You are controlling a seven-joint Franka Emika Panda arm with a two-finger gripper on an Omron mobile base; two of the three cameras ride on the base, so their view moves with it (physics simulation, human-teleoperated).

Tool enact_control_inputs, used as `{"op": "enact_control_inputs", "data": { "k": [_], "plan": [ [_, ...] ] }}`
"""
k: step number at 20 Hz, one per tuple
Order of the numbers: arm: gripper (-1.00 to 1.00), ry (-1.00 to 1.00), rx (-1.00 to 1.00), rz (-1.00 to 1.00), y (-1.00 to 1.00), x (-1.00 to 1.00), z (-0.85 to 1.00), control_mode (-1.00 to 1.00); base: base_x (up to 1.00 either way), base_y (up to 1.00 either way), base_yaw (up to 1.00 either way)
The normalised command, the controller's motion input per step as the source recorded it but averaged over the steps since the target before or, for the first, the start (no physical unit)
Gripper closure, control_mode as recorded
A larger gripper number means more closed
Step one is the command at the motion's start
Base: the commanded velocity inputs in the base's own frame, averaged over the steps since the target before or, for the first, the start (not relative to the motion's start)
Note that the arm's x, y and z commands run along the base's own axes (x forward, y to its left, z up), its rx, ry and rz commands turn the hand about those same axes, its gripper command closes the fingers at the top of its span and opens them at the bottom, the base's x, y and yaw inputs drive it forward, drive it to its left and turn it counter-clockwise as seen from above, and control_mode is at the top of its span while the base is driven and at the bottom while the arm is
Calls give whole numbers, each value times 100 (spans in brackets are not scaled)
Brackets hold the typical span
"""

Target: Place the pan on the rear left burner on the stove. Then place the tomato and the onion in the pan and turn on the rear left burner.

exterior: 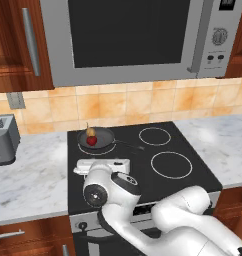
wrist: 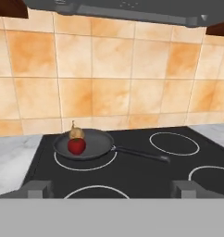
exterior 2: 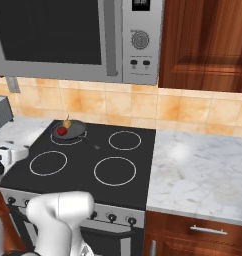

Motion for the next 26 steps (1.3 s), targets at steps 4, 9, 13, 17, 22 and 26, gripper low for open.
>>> {"op": "enact_control_inputs", "data": {
  "k": [4, 9, 13, 17, 22, 26],
  "plan": [
    [-100, -11, -3, 0, 7, -49, -1, -100, 0, 0, 0],
    [-100, -7, -2, 0, 8, -52, -2, -100, 0, 0, 0],
    [-100, -2, -2, 0, 12, -50, -11, -100, 0, 0, 0],
    [-100, 0, -3, 0, 10, -41, -22, -100, 0, 0, 0],
    [-100, 0, -3, 0, 3, -34, -37, -100, 0, 0, 0],
    [-100, 0, -3, 0, 1, -29, -41, -100, 0, 0, 0]
  ]
}}
